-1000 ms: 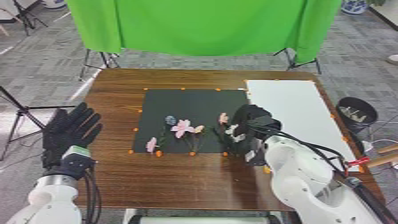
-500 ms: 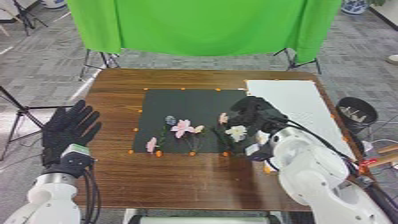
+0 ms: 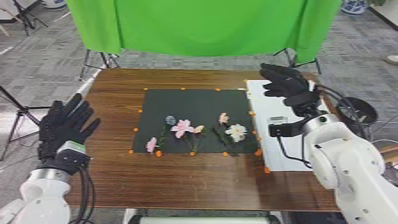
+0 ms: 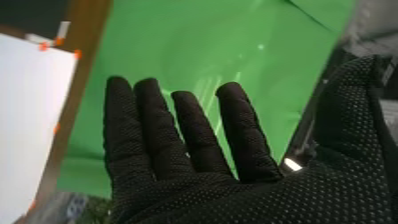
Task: Arrange flowers
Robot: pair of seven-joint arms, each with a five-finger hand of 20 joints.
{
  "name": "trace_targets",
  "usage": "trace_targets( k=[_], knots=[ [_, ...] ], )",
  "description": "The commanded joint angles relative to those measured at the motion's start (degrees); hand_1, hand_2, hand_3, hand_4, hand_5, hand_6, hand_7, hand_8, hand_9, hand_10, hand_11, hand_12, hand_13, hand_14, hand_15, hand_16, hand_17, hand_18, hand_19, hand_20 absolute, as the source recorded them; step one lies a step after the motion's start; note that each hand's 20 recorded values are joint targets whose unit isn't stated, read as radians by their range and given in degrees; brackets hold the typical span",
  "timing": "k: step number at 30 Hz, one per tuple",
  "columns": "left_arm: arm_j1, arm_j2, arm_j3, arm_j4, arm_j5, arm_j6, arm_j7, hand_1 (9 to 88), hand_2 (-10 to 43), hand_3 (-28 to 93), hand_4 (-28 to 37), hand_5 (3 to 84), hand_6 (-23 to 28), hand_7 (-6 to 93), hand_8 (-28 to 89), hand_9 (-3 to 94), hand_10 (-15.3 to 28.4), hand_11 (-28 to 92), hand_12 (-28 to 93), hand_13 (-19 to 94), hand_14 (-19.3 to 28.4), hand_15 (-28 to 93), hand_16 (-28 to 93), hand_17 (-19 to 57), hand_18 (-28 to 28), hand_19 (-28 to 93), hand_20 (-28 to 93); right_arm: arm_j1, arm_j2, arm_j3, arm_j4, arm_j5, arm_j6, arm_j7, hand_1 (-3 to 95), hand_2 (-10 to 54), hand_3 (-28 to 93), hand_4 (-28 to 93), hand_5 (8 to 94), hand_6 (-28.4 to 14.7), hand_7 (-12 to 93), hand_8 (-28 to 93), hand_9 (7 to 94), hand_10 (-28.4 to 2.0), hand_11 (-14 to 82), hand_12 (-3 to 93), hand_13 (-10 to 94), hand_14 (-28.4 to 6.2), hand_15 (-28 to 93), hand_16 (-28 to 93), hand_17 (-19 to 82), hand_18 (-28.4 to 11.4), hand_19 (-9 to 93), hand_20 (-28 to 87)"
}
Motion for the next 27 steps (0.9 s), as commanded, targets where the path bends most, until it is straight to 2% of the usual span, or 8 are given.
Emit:
trace_targets(
  k=[1,4,8,12,14,15,20,27],
  knots=[
    [-1.4,1.52,0.46,0.47,1.56,-0.42,0.65,23.2,12.7,67,-28.3,32.4,6.3,3.8,-7,21.3,12.5,8,7,8,7.9,13,-9,-9.0,11.8,31,6,-4.0,1.9,5.3,0.5,16.0,1.7,-4.9,9.1,8.3,76,-27,37.3,-3.9,9,-9,35.4,-13.1,2.9,12.3,31,-15.7,10,20,18,-17.3,30,18],
    [-2.4,1.94,0.47,0.88,1.28,-0.46,0.68,22.8,13.3,67,-28.3,31.8,6.1,3.6,-7,21.0,12.3,7,7,7,7.3,12,-9,-8.7,11.0,29,6,-6.4,1.5,8.0,0.5,20.8,1.7,-5.6,7.5,8.8,76,-27,36.9,-3.8,8,-9,35.1,-12.9,2.6,11.8,30,-14.6,8,20,17,-17.0,28,18],
    [-4.1,2.08,1.03,1.48,2.42,-0.93,-0.06,22.7,14.1,65,-28.3,31.1,5.9,3.2,-7,20.6,12.1,7,6,7,6.8,11,-9,-8.4,10.1,28,5,-8.7,1.2,10.0,-0.2,22.5,2.7,-6.1,6.2,9.2,77,-27,35.6,-5.1,7,-9,34.8,-12.9,2.3,11.1,28,-13.1,6,18,17,-16.3,25,17],
    [-4.7,2.13,1.25,1.65,2.71,-1.46,-0.56,22.5,14.5,65,-28.3,30.2,5.7,3.1,-7,20.1,12.0,6,6,7,6.4,10,-10,-8.2,9.6,28,5,-10.0,1.3,10.7,-0.8,23.8,2.9,-5.7,5.8,9.3,77,-28,35.3,-6.4,6,-9,34.8,-13.0,2.4,10.5,27,-12.1,5,16,17,-15.1,22,17],
    [-5.1,2.24,1.34,1.86,3.33,-1.90,-0.51,22.4,14.5,65,-28.3,30.1,5.7,3.2,-7,20.1,11.9,6,6,7,6.2,10,-10,-8.1,9.3,27,5,-10.1,1.2,10.8,-0.9,23.4,2.6,-5.6,5.7,9.4,77,-28,35.1,-6.8,6,-9,34.8,-13.0,2.5,10.3,27,-11.7,5,16,17,-14.9,21,17],
    [-5.4,2.35,1.57,1.85,3.49,-1.61,-0.33,22.5,14.5,65,-28.3,30.2,5.7,3.1,-7,20.0,11.7,6,6,7,6.0,10,-10,-8.0,9.1,27,5,-10.2,1.3,11.0,-0.9,23.4,2.4,-5.7,5.6,9.4,77,-28,35.0,-6.9,6,-9,34.8,-12.9,2.5,10.3,27,-11.5,5,16,17,-14.8,21,17],
    [-8.2,2.61,3.03,2.71,4.04,-2.56,-0.71,22.1,14.5,65,-28.3,30.0,6.2,2.5,-8,19.1,11.1,5,6,6,5.2,10,-11,-7.6,8.0,26,4,-10.5,1.1,11.4,-1.0,23.8,3.5,-5.2,5.7,9.6,77,-28,35.1,-7.1,6,-9,34.7,-13.0,2.6,10.1,27,-11.6,5,15,17,-14.8,21,18],
    [-8.8,2.06,3.31,2.96,4.76,-2.92,-1.60,22.2,14.1,66,-28.3,29.6,5.9,2.2,-7,18.7,10.9,5,6,6,5.2,11,-12,-7.4,7.7,25,4,-10.7,1.4,11.0,-1.0,24.1,3.1,-4.6,6.4,9.8,77,-27,35.4,-6.7,6,-9,34.8,-13.1,2.6,10.1,27,-12.2,6,14,17,-15.0,21,18]
  ],
)
